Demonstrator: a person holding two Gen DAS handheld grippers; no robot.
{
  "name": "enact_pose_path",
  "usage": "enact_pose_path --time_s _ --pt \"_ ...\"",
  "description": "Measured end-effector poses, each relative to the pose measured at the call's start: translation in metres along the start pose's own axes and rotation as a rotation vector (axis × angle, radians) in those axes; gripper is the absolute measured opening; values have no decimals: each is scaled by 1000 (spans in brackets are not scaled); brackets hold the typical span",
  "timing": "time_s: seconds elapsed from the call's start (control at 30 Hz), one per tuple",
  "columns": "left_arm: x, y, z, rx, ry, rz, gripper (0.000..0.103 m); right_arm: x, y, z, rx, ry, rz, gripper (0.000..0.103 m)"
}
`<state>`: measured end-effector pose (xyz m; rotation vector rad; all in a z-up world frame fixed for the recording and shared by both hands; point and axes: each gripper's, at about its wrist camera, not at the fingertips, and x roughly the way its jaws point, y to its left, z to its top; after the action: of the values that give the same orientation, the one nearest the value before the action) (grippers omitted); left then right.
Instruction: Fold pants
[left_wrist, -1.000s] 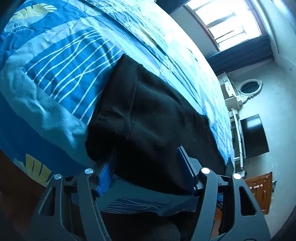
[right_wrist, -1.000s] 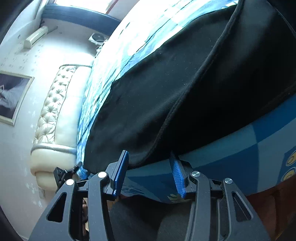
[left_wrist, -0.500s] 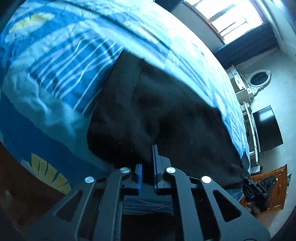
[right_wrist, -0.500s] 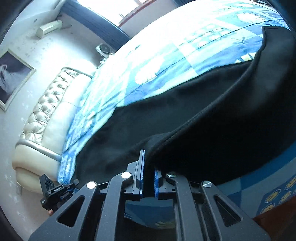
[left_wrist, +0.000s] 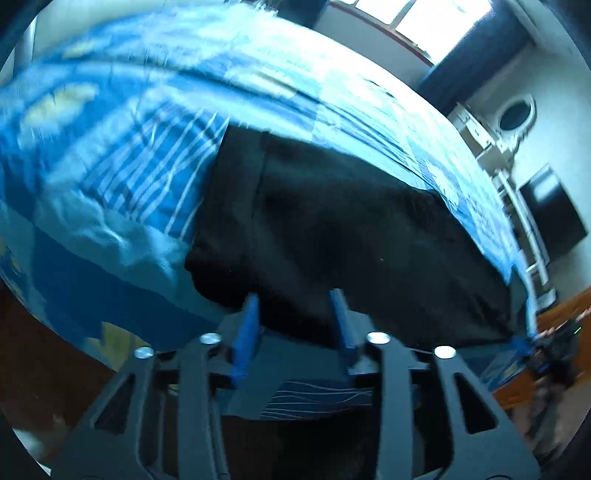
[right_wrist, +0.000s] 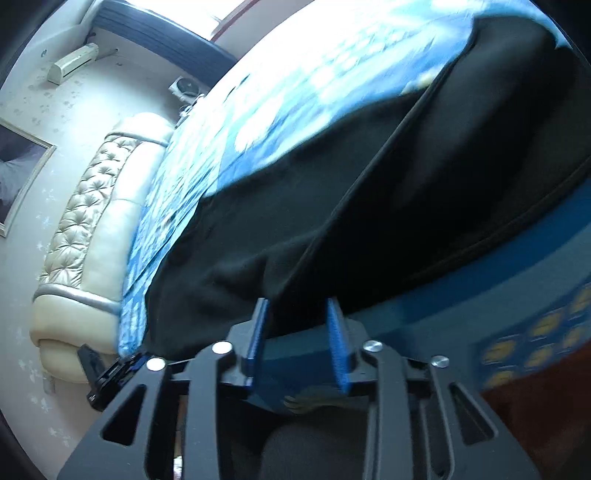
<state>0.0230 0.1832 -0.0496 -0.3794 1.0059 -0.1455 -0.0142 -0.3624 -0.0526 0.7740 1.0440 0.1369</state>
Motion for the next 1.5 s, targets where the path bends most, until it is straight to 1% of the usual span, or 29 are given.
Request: enact_pose_path --time_s 0.03,0.1,0.13,0.17,0.23,0.27,0.33,0.4,0.47,0.5,0.6,0.67,0.7,0.73,0.77,0.8,0.83,0.93,1.0,1.07,1.13,1.2,1.23,1.3,1.37,1.43,1.47,1.5 --pt "-4 -5 1 18 -7 12 47 -10 -8 7 12 -13 -10 40" --pt "-12 -16 7 43 -23 20 49 -39 -35 28 54 -66 -39 40" --pt "-15 -22 11 50 -35 21 52 -53 -50 38 80 -105 -62 40" --pt "-16 -28 13 55 -43 21 58 -69 -70 49 119 -153 -86 40" --pt "-15 -38 20 64 -64 27 65 -96 -113 67 220 -241 -141 46" --pt "-11 -43 24 73 -68 43 65 -106 -134 72 280 -280 -169 48" --pt "-3 -51 29 77 -63 49 66 -125 -181 83 406 -343 -198 48" --pt "9 -58 33 80 -49 58 66 -137 -212 91 455 -381 -269 48" --pt "19 -65 33 71 -32 59 66 -141 -231 92 483 -400 -314 48" --pt "24 -68 34 69 -23 63 66 -142 -243 94 514 -406 -316 48" --pt "36 -78 33 72 -12 76 68 -135 -264 95 568 -407 -271 48" --pt "44 -82 32 80 -7 88 69 -129 -271 98 591 -413 -248 48" --pt "48 -84 32 83 -3 96 69 -123 -262 103 600 -412 -236 48" --pt "51 -86 31 84 2 99 70 -120 -263 104 606 -410 -232 46" --pt "53 -86 30 83 7 102 70 -118 -263 106 600 -410 -239 34" --pt "56 -87 30 81 11 105 70 -118 -258 109 584 -406 -238 7" --pt "58 -88 29 78 14 109 72 -119 -254 114 566 -403 -239 3" --pt "59 -88 27 72 10 112 75 -128 -252 118 521 -438 -258 3" --pt "59 -88 26 70 6 113 77 -133 -257 113 527 -455 -270 2" --pt "60 -88 23 73 4 115 80 -128 -268 108 533 -430 -301 2" --pt "63 -90 21 95 7 125 81 -120 -276 106 539 -409 -285 2" --pt "65 -93 20 114 8 136 82 -125 -280 102 541 -405 -251 2" --pt "65 -94 19 125 7 141 83 -129 -280 100 550 -406 -249 3" --pt "67 -96 17 141 6 146 86 -145 -271 101 544 -428 -328 5" --pt "68 -97 16 144 6 148 88 -159 -249 110 495 -466 -383 7" --pt "68 -97 16 140 5 146 89 -159 -223 127 430 -466 -368 7" --pt "68 -97 16 136 5 145 90 -153 -205 138 389 -456 -351 10" --pt "68 -97 16 133 4 143 91 -146 -191 148 358 -444 -336 20"
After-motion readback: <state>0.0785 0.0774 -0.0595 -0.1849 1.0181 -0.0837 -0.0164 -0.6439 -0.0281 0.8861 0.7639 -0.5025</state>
